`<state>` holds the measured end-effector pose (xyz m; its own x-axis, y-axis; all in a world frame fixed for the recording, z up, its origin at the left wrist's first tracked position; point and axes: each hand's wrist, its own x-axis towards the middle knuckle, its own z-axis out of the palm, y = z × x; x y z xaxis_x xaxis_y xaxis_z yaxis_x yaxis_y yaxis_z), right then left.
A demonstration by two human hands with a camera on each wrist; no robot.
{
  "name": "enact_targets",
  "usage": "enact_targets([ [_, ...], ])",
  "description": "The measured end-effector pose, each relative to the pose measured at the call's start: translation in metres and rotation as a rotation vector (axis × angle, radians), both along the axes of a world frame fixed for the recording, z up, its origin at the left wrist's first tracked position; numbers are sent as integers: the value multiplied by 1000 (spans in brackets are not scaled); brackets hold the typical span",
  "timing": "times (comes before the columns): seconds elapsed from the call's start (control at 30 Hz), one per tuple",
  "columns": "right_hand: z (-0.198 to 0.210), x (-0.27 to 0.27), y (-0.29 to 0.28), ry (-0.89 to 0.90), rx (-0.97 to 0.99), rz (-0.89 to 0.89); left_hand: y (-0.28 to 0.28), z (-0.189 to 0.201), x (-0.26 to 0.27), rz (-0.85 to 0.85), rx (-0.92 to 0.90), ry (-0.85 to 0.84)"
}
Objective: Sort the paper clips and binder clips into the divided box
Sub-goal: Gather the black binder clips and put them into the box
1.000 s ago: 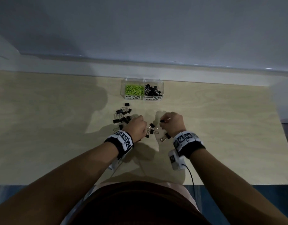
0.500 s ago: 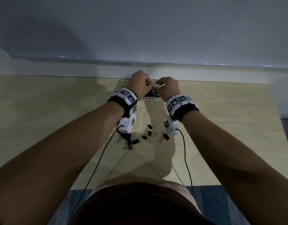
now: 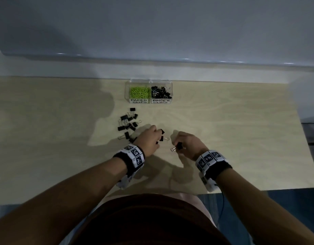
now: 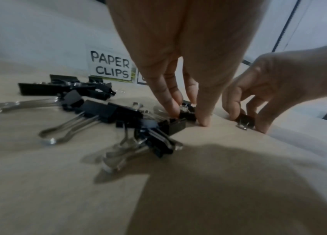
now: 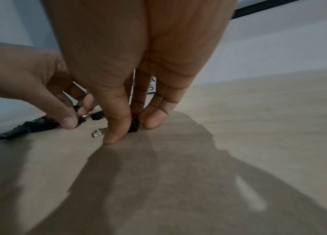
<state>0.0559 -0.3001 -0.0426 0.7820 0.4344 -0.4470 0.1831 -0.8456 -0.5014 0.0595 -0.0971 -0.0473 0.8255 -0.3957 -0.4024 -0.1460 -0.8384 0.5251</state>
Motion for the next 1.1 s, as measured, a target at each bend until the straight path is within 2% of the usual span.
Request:
enact_targets([
  [0.13, 1, -3, 3, -57, -3, -71, 8, -2, -1, 97, -81, -40],
  [0.2, 2, -4, 14, -105, 55, -127, 13, 2, 5, 101, -99, -86],
  [0.27, 3, -5, 33, -142, 116, -133, 13, 6, 15, 45, -116, -124],
  [0.37, -2, -7, 58, -188, 98, -120, 6, 11, 32, -95, -113, -118],
  [0.47, -13, -11, 67, -261, 79, -166, 0, 12, 40, -242, -21, -79],
  [0.57, -17, -10, 65, -285, 92, -185, 4, 11, 43, -273, -14, -67],
  [0.8, -6, -5, 52, -250, 118, -120, 13, 5, 46, -193, 26, -50],
  [0.9, -7, -5, 41, -206, 78, -110, 17, 4, 44, -144, -14, -29],
  [1.03, -5, 7, 30, -141, 40, -210, 22, 0, 39, -69, -81, 6],
  [1.1, 5, 22, 30, -195, 99, -256, 24, 0, 39, -23, -108, 24],
])
